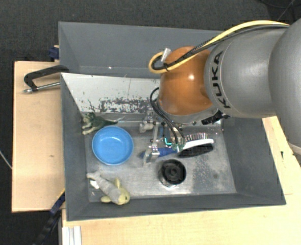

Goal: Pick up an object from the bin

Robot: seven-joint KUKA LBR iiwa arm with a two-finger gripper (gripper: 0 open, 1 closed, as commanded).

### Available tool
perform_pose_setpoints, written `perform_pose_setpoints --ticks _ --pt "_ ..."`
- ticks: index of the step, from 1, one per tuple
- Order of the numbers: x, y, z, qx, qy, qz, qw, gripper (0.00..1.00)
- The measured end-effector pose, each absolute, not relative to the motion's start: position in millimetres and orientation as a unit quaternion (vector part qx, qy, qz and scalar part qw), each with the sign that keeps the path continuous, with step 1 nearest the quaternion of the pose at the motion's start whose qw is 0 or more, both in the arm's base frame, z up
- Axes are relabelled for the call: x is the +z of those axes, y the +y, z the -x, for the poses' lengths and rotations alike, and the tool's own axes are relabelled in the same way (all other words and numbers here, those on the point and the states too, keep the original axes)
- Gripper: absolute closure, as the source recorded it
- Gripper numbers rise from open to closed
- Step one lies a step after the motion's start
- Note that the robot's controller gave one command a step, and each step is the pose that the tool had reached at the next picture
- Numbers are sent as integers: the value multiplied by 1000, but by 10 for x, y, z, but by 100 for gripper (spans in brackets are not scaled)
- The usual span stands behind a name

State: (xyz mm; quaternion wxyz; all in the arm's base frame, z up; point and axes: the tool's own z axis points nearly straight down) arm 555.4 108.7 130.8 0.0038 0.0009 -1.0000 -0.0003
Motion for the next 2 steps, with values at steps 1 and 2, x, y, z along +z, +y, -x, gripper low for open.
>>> perform_pose_setpoints --ticks 1,2 --pt "799 459 -5689 0 -999 45 -2 0" --pt "1023 -487 -5808 2 -1000 22 -5 0"
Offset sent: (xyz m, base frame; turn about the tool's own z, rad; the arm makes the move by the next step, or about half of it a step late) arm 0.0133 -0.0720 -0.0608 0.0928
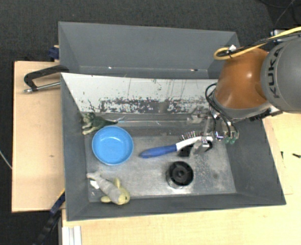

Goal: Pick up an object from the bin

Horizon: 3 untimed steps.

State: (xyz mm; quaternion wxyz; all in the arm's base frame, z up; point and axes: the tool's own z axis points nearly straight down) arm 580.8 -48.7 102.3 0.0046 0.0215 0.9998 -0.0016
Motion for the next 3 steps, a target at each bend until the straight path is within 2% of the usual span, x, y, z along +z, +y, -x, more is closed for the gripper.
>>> perform_pose_setpoints --ticks 1,2,3 --pt "1128 -558 -5892 0 1000 -15 4 0" --pt "824 -516 -5979 0 1000 -30 2 0" --pt "745 -118 -6037 -2 999 33 3 0"
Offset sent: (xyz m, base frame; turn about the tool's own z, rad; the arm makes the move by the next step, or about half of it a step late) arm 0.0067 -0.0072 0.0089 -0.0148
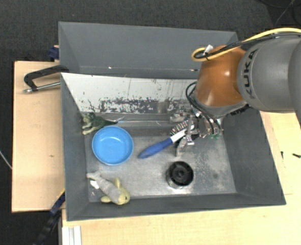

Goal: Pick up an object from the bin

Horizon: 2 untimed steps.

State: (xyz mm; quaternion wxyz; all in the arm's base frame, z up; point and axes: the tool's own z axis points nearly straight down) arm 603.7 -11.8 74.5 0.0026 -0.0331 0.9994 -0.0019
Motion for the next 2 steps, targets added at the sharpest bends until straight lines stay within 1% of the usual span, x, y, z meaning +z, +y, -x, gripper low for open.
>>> perform_pose_setpoints --ticks 1,2 --pt "767 -113 -6036 0 1000 31 0 100" --pt "931 -108 -6052 0 1000 31 3 100"
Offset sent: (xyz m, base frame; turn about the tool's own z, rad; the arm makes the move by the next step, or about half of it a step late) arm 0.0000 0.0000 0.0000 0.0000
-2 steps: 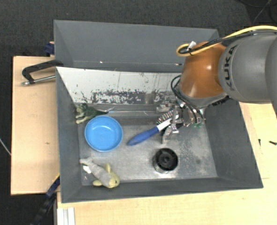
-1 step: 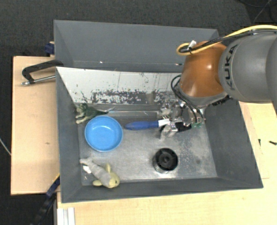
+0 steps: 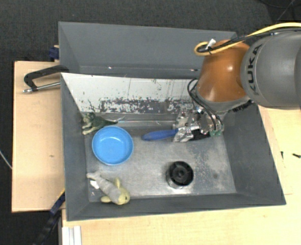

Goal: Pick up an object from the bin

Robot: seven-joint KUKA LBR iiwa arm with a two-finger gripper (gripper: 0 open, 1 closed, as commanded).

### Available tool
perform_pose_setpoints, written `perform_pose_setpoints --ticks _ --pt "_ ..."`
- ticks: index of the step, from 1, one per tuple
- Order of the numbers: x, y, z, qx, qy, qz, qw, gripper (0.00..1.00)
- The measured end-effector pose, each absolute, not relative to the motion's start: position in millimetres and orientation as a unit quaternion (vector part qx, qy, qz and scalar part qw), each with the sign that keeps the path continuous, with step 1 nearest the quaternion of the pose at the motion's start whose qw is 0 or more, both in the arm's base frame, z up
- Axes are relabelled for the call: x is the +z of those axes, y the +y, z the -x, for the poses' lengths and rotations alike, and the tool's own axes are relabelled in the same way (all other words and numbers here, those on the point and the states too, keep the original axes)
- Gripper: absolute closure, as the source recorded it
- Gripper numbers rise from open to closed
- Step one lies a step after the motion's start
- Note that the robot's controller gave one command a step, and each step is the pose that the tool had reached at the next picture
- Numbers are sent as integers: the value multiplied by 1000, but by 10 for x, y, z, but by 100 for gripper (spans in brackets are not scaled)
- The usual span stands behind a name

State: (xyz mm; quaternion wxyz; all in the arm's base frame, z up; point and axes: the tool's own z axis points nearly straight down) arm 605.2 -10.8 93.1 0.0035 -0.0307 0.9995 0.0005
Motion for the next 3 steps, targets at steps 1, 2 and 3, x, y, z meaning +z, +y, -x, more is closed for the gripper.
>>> perform_pose_setpoints --ticks 1,2,3 --pt "943 -101 -6060 1 1000 30 3 100" --pt "1738 -97 -6093 0 1000 30 7 100" --pt "1789 -92 -6105 1 1000 29 3 100"
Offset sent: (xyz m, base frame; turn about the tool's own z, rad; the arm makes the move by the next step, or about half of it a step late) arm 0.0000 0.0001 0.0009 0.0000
